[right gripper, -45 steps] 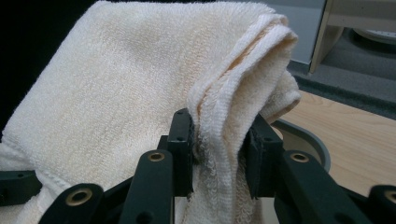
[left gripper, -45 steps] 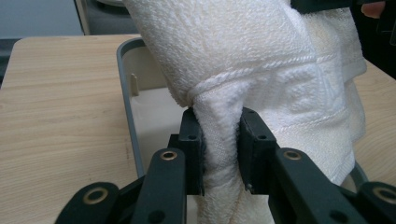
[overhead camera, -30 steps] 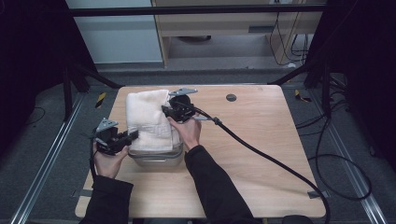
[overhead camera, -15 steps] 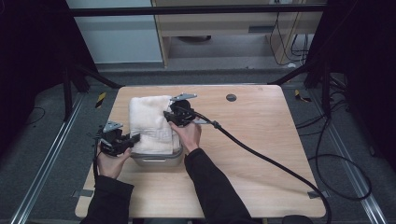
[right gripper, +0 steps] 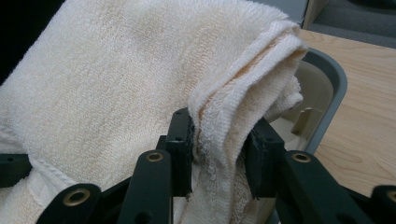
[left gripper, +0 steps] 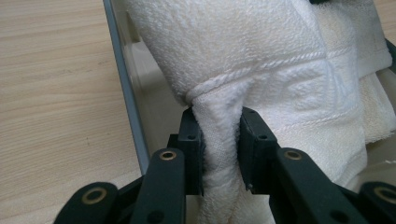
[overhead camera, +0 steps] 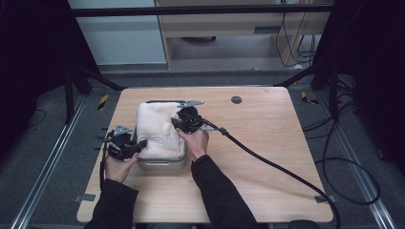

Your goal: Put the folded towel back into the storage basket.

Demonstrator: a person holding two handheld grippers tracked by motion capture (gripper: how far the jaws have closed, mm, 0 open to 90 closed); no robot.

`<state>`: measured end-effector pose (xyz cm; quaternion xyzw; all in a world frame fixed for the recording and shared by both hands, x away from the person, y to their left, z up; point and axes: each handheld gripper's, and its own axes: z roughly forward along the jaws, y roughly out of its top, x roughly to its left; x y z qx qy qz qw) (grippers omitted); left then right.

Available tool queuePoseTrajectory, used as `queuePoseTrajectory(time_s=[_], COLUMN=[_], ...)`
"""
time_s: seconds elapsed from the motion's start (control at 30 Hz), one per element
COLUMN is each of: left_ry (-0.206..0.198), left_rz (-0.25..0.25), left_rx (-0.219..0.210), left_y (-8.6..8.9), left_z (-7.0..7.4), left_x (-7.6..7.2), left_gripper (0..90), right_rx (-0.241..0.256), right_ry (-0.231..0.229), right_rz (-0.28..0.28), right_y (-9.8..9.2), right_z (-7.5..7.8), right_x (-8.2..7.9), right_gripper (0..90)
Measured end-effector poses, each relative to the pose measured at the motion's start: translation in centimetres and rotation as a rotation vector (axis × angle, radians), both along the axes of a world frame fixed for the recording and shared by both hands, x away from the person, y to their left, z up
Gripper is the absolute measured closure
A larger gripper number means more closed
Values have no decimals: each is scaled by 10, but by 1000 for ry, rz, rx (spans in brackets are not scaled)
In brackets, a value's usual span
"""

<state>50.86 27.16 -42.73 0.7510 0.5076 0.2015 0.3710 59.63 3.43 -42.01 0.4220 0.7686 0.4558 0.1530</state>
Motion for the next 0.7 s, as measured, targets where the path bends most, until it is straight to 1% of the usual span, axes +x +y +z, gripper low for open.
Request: queuePoseTrajectory(time_s=[0.2,0.37,0.6,0.7], left_ry=[7,20,19,14], left_rz=[2,5,22,27], left_rx=[8,16,37,41], left_y=[-1,-1,-3,-3], left_z=[-3,-5,-5,-5], left_x=[1,3,3,3], left_gripper=[711,692,618,587], right_rx=[-10,-22,-38,-58], right_ry=[-5,2,6,-1], right_rz=[-2,-1,5,10], right_y=[0,0,0,0], right_z=[-2,-5,-7,-8], right_x=[-1,0,2,2], right_gripper=[661,648,624,602])
